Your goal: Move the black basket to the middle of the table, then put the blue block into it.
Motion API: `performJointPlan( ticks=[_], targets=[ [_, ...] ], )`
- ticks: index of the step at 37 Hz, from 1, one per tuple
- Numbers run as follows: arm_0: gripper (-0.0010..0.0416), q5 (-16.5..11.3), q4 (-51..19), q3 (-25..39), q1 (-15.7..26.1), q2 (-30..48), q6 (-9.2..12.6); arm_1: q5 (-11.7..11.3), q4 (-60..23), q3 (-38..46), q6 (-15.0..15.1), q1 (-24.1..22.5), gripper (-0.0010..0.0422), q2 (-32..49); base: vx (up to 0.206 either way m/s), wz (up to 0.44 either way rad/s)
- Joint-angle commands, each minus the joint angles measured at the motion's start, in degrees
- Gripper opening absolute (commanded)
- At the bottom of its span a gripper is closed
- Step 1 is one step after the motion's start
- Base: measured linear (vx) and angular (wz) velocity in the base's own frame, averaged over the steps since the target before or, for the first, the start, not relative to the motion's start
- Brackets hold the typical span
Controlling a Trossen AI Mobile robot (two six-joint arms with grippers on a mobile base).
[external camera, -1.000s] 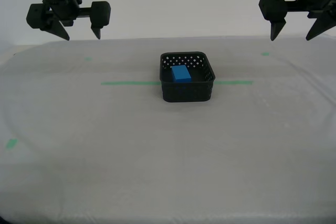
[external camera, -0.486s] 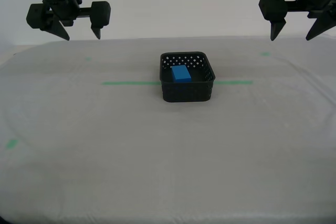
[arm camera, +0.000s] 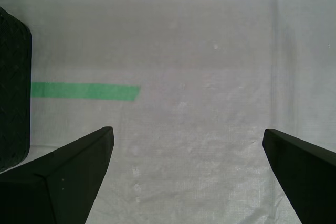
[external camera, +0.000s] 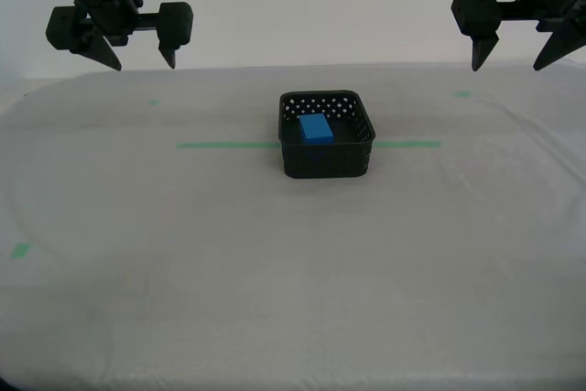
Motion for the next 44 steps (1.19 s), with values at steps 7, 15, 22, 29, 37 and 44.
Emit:
performJointPlan(
  ticks=[7,15,22,29,37,44],
  targets=[
    [0.0398,0.15,0.00,0.04,-0.02,-0.02,-0.02,0.07,0.09,0.02,0.24,0.02,0.0400,0.00,0.000,0.000],
    [0.0398,0.15,0.00,0.04,-0.02,-0.02,-0.02,0.07,0.09,0.02,0.24,0.02,0.0400,0.00,0.000,0.000],
    [0.0399,0.15,-0.02,0.04,-0.02,-0.02,-0.02,0.07,0.09,0.02,0.24,0.02,0.0400,0.00,0.000,0.000],
    [0.0399,0.15,-0.02,0.07,-0.02,-0.02,-0.02,0.07,0.09,0.02,0.24,0.02,0.0400,0.00,0.000,0.000],
    [0.0399,0.15,0.00,0.04,-0.02,-0.02,-0.02,0.07,0.09,0.02,0.24,0.02,0.0400,0.00,0.000,0.000],
    [0.0398,0.13,0.00,0.04,-0.02,-0.02,-0.02,0.07,0.09,0.02,0.24,0.02,0.0400,0.00,0.000,0.000]
  ],
)
